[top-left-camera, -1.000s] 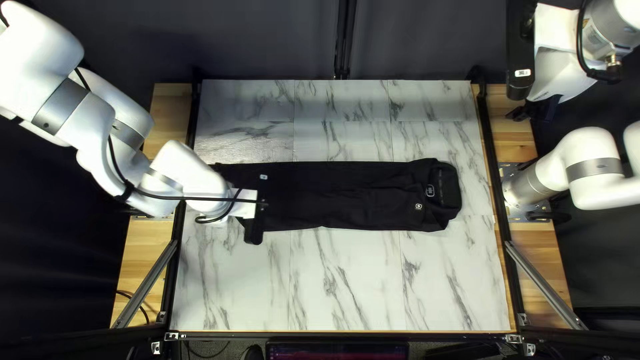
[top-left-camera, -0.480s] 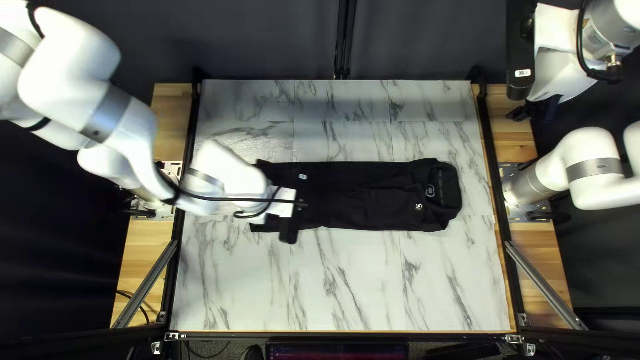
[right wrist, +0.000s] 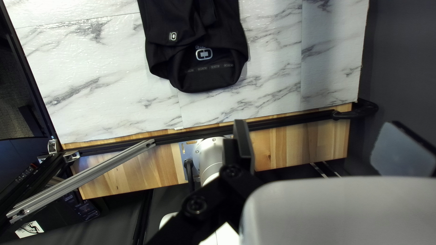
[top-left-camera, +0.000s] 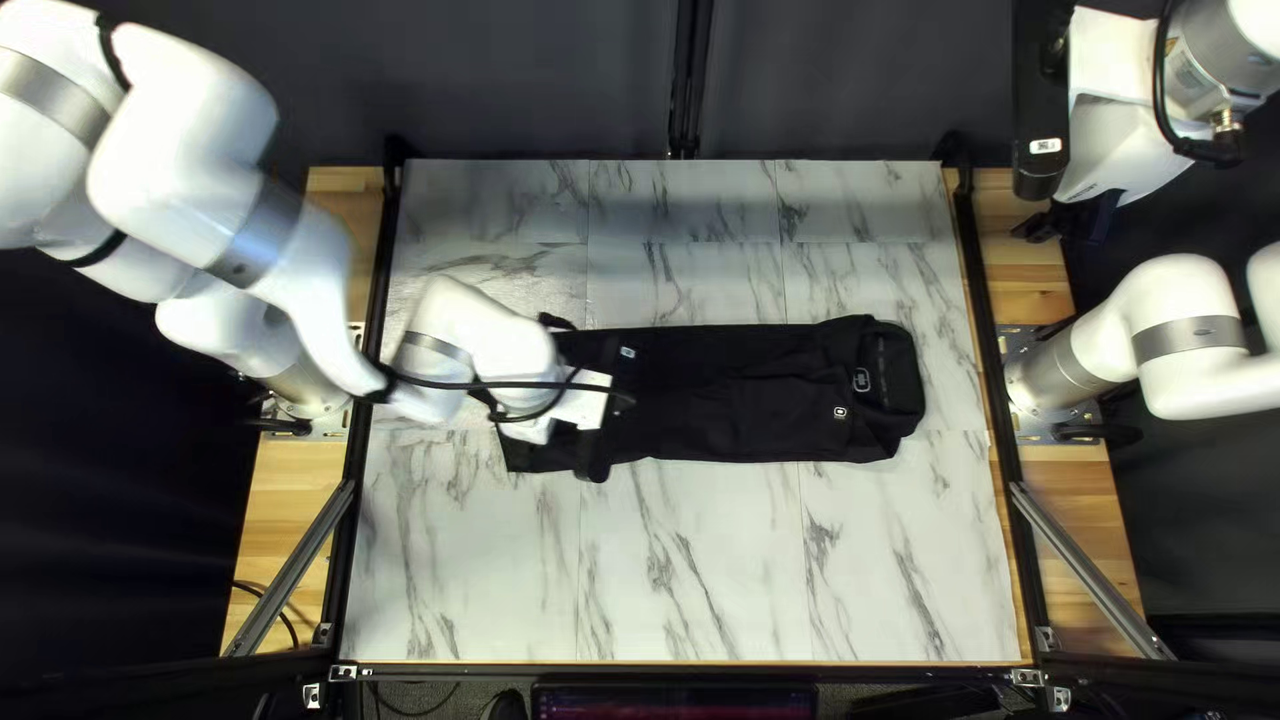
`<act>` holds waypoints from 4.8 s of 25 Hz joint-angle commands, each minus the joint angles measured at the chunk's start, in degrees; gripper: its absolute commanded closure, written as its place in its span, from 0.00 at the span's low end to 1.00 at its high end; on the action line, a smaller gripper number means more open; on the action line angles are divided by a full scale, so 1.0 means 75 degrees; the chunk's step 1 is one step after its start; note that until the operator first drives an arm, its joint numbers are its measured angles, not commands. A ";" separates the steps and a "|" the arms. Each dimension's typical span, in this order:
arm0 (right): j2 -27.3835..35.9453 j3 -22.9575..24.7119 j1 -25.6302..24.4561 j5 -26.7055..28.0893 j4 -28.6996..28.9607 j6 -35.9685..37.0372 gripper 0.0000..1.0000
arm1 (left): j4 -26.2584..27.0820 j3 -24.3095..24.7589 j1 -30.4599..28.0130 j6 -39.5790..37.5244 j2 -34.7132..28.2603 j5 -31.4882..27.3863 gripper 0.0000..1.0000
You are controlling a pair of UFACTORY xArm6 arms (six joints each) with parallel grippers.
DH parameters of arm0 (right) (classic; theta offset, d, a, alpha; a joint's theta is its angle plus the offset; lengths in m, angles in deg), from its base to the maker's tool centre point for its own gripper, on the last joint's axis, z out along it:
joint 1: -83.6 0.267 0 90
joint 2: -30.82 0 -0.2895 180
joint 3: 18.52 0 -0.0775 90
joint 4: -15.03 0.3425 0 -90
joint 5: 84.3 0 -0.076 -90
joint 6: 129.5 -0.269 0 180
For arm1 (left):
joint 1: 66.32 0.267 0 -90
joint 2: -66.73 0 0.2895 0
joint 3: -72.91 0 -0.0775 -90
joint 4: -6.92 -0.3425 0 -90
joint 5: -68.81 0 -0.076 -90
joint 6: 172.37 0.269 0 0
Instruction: Fold t-shirt
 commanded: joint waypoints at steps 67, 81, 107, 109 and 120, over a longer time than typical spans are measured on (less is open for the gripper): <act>0.0000 0.0000 0.0000 0.0000 0.0000 0.0000 0.00 | -0.0988 -0.0311 -0.0078 -0.1382 0.0461 -0.0156 0.00; 0.0000 0.0000 0.0000 0.0000 0.0000 0.0000 0.00 | -0.1571 -0.0694 0.1269 -0.0130 0.1762 -0.0001 0.00; 0.0000 0.0000 0.0000 0.0000 0.0000 0.0000 0.00 | -0.1630 -0.0056 0.1659 -0.0201 0.1023 -0.0750 0.00; 0.0000 0.0000 0.0000 0.0000 0.0000 0.0000 0.00 | -0.1631 -0.0151 0.1683 -0.0307 0.1319 -0.0566 0.00; 0.0000 0.0000 0.0000 0.0000 0.0000 0.0000 0.00 | -0.1602 -0.0859 0.1612 -0.0120 0.1565 -0.0271 0.00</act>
